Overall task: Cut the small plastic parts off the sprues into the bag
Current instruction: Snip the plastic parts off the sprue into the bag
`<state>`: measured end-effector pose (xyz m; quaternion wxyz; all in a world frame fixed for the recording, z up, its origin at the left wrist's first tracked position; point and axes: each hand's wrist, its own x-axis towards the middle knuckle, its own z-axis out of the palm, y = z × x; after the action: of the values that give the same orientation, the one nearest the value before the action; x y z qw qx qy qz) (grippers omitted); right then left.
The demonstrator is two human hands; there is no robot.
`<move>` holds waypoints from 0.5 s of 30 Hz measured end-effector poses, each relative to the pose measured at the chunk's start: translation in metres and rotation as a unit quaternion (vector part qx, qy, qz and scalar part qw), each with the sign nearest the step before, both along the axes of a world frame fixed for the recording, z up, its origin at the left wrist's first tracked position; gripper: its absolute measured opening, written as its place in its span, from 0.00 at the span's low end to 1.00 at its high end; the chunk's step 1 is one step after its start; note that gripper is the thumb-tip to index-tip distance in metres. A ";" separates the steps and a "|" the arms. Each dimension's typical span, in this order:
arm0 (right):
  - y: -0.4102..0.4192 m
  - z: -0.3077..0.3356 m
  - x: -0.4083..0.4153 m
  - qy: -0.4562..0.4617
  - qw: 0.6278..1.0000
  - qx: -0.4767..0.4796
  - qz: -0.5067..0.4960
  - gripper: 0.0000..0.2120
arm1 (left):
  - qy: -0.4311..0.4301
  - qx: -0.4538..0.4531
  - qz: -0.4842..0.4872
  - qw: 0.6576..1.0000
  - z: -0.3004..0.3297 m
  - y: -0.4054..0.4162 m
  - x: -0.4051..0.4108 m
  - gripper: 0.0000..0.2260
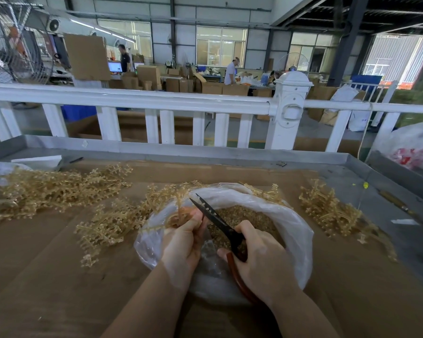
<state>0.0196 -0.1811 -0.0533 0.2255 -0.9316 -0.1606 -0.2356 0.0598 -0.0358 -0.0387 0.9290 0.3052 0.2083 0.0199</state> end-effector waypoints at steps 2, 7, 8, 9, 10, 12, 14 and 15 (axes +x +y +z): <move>0.000 -0.001 0.001 0.010 1.000 -0.003 0.008 0.17 | 0.005 0.015 -0.009 1.000 0.000 -0.002 -0.002 0.05; 0.000 0.000 0.001 0.010 1.000 -0.006 0.012 0.17 | 0.003 0.016 -0.017 1.000 0.003 -0.004 -0.004 0.04; 0.001 0.000 0.002 0.007 1.000 -0.004 0.011 0.17 | 0.002 0.013 -0.017 1.000 0.004 -0.004 -0.004 0.04; 0.001 0.000 0.002 0.005 1.000 -0.002 0.011 0.18 | 0.002 0.009 -0.016 1.000 0.004 -0.004 -0.004 0.04; 0.001 0.000 0.002 0.004 1.000 -0.002 0.012 0.18 | 0.002 0.007 -0.015 1.000 0.004 -0.004 -0.004 0.04; 0.002 0.000 0.003 -0.001 1.000 -0.005 0.014 0.19 | 0.000 0.005 -0.015 1.000 0.004 -0.004 -0.004 0.04; 0.002 0.001 0.004 -0.013 1.000 -0.009 0.014 0.19 | -0.001 0.004 -0.011 1.000 0.005 -0.004 -0.004 0.03; 0.003 0.001 0.004 -0.018 1.000 -0.013 0.013 0.19 | -0.001 0.001 -0.010 1.000 0.005 -0.004 -0.004 0.03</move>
<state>0.0238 -0.1784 -0.0526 0.2139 -0.9277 -0.1799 -0.2474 0.0561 -0.0396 -0.0341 0.9292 0.3079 0.2040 0.0115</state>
